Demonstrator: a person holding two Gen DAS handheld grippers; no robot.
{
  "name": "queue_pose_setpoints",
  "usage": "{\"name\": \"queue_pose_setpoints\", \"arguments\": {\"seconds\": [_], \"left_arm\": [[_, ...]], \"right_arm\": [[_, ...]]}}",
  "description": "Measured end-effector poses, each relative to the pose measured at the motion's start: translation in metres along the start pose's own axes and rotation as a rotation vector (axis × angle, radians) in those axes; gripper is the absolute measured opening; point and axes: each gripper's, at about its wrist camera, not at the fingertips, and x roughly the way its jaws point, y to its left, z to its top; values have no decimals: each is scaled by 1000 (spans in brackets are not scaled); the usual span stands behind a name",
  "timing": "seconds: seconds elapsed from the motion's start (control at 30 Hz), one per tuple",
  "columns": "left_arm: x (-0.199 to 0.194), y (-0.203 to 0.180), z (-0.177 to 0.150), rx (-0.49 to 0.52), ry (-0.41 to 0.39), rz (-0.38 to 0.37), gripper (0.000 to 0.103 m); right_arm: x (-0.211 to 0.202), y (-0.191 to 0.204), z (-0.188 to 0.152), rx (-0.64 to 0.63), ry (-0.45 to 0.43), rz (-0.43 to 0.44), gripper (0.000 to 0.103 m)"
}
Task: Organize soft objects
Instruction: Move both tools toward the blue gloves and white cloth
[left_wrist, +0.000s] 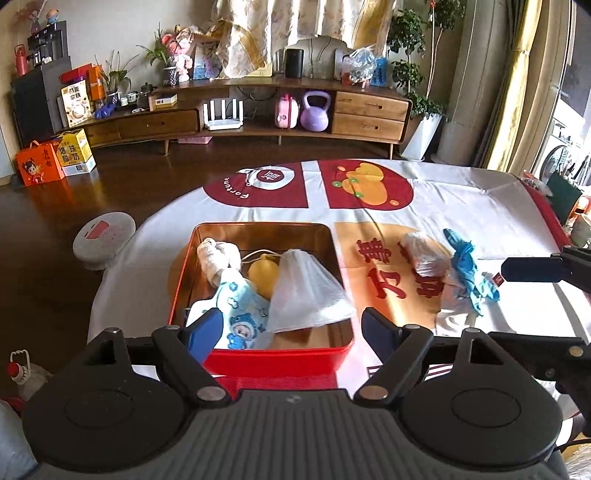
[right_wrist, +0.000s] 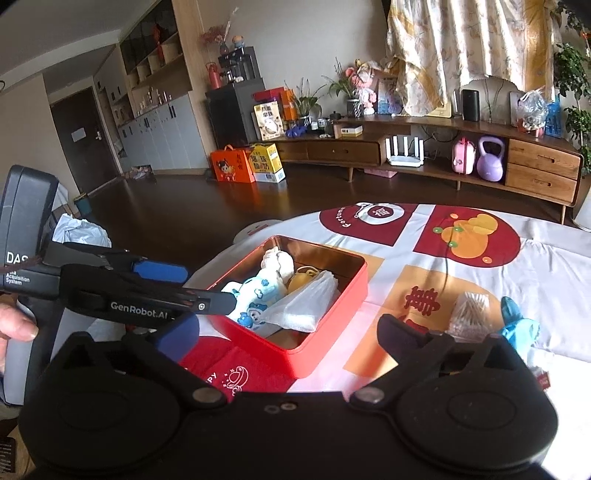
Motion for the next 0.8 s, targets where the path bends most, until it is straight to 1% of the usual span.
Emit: {"name": "queue_pose_setpoints", "arguments": {"seconds": [0.23, 0.37, 0.43, 0.47, 0.5, 0.63, 0.7, 0.8], "left_arm": [[-10, -23, -4, -4, -29, -31, 85], [-12, -39, -5, -8, -45, -74, 90], [-13, -50, -6, 3, -52, -103, 94], [-13, -56, -7, 10, -57, -109, 99], [-13, -61, -7, 14, -66, -115, 101], [-7, -78, -7, 7, -71, -163, 101], [-2, -88, -7, 2, -67, -174, 101], [4, -99, -7, 2, -79, -171, 102]], "right_arm": [[-29, -11, -12, 0, -36, -24, 103], [-46, -22, -21, 1, -59, -56, 103], [-54, -30, -25, 9, -65, -74, 103], [-57, -35, -28, 15, -67, -82, 103], [-61, -40, -31, 22, -70, -90, 103], [-74, -58, -41, 45, -77, -120, 103], [-79, -68, -45, 55, -77, -135, 103], [-85, -82, -50, 65, -72, -168, 103]]}}
